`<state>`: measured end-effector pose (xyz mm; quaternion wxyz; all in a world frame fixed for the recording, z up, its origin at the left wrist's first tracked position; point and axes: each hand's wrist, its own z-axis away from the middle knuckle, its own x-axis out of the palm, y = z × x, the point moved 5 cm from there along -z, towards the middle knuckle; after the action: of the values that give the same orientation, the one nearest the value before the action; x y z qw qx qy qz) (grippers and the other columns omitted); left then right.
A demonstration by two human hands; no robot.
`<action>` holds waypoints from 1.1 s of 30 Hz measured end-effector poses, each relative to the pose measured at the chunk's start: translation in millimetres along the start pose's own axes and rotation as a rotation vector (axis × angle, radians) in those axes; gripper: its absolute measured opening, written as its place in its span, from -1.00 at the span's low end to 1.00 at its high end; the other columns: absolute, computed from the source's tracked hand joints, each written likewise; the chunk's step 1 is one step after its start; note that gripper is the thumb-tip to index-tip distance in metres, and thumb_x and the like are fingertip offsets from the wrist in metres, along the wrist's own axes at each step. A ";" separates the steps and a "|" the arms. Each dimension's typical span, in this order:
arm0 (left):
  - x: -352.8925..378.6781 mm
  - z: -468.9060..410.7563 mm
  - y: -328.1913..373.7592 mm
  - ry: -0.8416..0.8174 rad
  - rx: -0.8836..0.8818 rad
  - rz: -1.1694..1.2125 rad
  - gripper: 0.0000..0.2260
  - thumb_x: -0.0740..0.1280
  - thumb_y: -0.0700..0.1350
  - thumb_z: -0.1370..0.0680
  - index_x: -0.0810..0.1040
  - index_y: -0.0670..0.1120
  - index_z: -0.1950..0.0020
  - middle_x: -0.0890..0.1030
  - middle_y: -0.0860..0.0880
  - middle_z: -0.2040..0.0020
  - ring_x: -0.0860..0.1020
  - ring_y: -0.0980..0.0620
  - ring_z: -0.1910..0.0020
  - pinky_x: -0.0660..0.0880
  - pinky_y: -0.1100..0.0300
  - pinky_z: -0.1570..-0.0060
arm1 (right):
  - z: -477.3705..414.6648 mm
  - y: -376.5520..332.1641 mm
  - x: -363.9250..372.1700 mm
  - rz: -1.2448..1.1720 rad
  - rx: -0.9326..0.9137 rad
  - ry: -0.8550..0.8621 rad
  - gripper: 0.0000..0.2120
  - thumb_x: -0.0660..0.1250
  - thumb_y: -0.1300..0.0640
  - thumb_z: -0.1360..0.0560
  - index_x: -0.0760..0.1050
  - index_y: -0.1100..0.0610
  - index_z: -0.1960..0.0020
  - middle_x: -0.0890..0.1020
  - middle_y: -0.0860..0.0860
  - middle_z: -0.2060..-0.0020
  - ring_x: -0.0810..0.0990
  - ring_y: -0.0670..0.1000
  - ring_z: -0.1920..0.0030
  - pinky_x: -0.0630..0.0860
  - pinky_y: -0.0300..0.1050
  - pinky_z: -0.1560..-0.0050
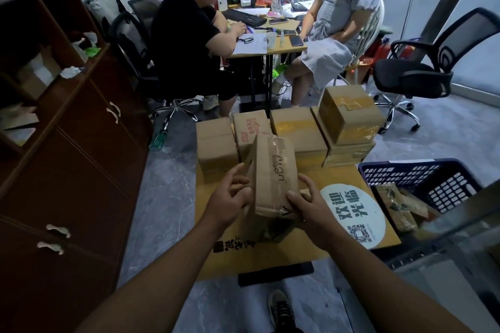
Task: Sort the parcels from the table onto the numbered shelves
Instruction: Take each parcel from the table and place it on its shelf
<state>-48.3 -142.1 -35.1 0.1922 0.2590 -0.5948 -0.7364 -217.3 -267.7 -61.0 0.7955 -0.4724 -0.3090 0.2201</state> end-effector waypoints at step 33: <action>-26.0 54.7 13.6 0.072 0.292 -0.321 -0.48 0.43 -0.12 -0.48 0.36 0.11 -0.40 0.42 0.10 -0.29 0.46 0.18 -0.20 0.44 0.47 0.12 | 45.8 0.0 24.0 0.277 -0.126 0.205 -0.34 0.56 -0.02 -0.42 0.23 -0.28 -0.33 0.62 0.00 -0.15 0.64 0.06 -0.15 0.64 0.16 -0.11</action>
<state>-61.5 -87.2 -9.2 0.0542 0.4013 -0.6390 -0.6540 -232.3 -224.2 -37.6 0.7538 -0.5793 -0.1714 0.2585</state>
